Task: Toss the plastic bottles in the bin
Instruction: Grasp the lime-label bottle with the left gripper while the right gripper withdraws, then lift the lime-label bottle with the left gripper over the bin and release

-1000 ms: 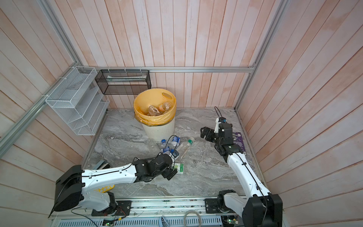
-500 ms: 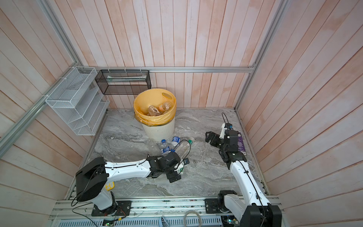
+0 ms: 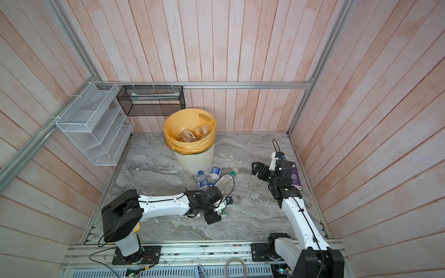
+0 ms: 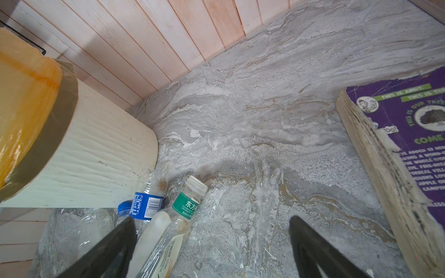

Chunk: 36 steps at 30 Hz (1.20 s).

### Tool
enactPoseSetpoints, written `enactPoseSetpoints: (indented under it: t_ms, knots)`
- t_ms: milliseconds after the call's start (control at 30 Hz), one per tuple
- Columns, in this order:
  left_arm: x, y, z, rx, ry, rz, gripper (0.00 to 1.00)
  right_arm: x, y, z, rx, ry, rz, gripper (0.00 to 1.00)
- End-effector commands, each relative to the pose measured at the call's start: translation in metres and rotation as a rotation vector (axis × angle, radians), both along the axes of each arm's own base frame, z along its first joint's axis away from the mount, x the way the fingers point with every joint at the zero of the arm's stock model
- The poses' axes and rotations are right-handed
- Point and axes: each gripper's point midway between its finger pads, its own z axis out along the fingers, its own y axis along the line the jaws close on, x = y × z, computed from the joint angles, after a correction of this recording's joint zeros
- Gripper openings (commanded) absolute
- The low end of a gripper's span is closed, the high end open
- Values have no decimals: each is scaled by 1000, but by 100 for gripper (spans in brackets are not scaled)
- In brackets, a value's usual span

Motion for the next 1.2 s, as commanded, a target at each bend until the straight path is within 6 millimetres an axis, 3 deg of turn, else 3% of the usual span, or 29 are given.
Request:
enactPoseSetpoints:
  t_ms: [0, 100, 233, 367, 433, 567, 733, 833, 933, 1067, 1167]
  knots:
    - [-14, -4, 0, -18, 66, 16, 81, -1, 2, -6, 22, 7, 6, 99]
    - [-16, -1, -7, -5, 86, 39, 80, -1, 2, -10, 31, 14, 8, 99]
    - [-15, 1, -14, 14, 92, 52, 69, 0, 4, -11, 36, 18, 13, 99]
    - [-13, -2, -2, -37, 75, 65, 53, 1, 3, -8, 31, 9, 11, 99]
    - [-11, -4, 11, -84, 65, 83, 51, 0, 3, -8, 32, 9, 11, 99]
    - [-6, -9, 59, -252, 24, 145, 50, -1, 2, -10, 32, 12, 6, 99]
    - [8, 5, 154, -546, -94, 291, 50, -4, 0, -15, 34, 19, -9, 99]
    - [22, 38, 215, -736, -230, 430, 49, -6, 1, -19, 44, 28, -10, 99]
    - [28, 83, 269, -921, -374, 560, 48, -7, 2, -20, 58, 27, -11, 99]
    - [28, 137, 322, -1104, -530, 675, 44, -7, 2, -17, 70, 15, -14, 98]
    - [32, 156, 355, -1138, -655, 714, 45, -7, 3, -15, 79, 12, -14, 98]
